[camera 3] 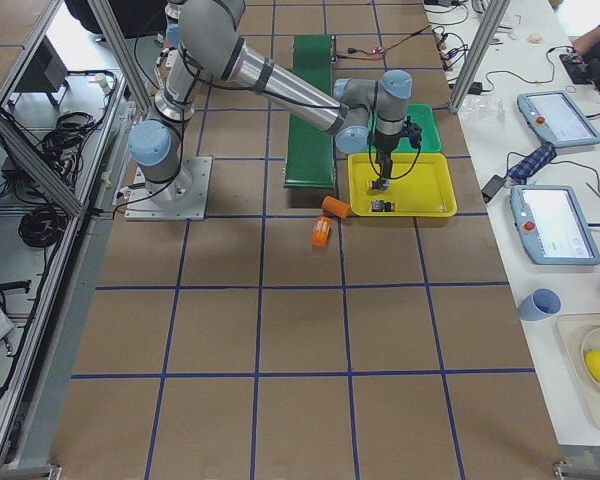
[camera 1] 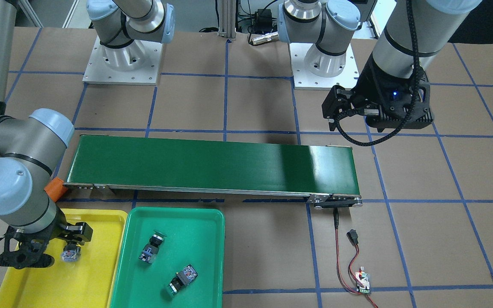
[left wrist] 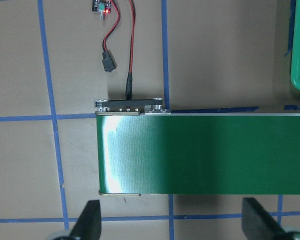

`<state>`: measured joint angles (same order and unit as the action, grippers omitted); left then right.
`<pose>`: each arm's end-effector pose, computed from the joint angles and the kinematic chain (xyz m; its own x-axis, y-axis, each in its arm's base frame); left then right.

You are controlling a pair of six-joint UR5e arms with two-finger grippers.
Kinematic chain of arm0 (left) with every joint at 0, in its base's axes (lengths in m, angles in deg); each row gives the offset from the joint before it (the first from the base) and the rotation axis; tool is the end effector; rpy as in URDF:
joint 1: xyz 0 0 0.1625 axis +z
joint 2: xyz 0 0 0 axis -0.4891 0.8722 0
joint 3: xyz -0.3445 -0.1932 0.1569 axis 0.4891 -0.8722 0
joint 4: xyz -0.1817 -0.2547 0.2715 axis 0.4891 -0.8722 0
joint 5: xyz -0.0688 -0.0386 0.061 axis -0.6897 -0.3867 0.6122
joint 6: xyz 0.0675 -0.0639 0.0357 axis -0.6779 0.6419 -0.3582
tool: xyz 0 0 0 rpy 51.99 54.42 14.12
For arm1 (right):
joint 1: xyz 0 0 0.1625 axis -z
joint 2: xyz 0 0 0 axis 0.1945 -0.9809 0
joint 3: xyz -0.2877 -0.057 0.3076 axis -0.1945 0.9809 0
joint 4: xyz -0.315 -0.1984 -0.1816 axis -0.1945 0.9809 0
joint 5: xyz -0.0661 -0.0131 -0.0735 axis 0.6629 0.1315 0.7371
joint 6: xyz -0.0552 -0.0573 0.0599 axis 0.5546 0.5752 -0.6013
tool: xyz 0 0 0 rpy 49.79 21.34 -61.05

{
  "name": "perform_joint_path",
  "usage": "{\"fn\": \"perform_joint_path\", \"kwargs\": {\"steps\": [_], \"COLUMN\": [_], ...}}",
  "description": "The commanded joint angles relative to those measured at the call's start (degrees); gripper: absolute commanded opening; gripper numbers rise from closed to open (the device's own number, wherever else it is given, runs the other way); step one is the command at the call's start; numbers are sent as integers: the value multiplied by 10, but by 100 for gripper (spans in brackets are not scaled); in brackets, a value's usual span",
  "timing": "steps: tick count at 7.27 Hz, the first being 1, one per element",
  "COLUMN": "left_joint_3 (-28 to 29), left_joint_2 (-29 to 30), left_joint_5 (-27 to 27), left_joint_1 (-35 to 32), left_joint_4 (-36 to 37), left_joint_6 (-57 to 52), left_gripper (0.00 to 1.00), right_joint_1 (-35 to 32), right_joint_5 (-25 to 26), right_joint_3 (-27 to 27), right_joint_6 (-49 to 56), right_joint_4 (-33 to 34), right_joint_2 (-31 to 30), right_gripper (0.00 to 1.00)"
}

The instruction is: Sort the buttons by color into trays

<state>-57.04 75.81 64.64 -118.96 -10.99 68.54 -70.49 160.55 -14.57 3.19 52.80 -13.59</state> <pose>-0.1275 -0.5445 0.5046 -0.9993 0.0272 -0.0267 0.0265 0.9992 0.0287 0.0229 -0.6744 0.2520 -0.9896 0.0215 0.1425 0.0134 0.9983 -0.0573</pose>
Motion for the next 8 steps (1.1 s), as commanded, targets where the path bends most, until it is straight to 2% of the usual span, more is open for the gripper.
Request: {"fn": "perform_joint_path", "kwargs": {"steps": [1, 3, 4, 5, 6, 8], "left_joint_3": [1, -1, -1, -2, -2, -3], "left_joint_2": [0, 0, 0, 0, 0, 0], "left_joint_5": [0, 0, 0, 0, 0, 0], "left_joint_1": [0, -1, 0, -1, -1, -1], "left_joint_4": [0, 0, 0, 0, 0, 0], "left_joint_6": [0, 0, 0, 0, 0, 0], "left_gripper": [100, 100, 100, 100, 100, 100], "right_joint_1": [1, -1, -9, -39, -66, -72], "right_joint_5": [-1, -71, -71, -71, -66, -71], "right_joint_3": [-1, -2, -5, -14, -36, -57], "right_joint_6": [2, -5, -3, -12, -30, -29], "right_joint_4": [-94, -318, -344, -372, -369, -368], "right_joint_2": [-99, -251, -297, -309, -308, -308], "right_gripper": [100, 100, 100, 100, 100, 100]}}
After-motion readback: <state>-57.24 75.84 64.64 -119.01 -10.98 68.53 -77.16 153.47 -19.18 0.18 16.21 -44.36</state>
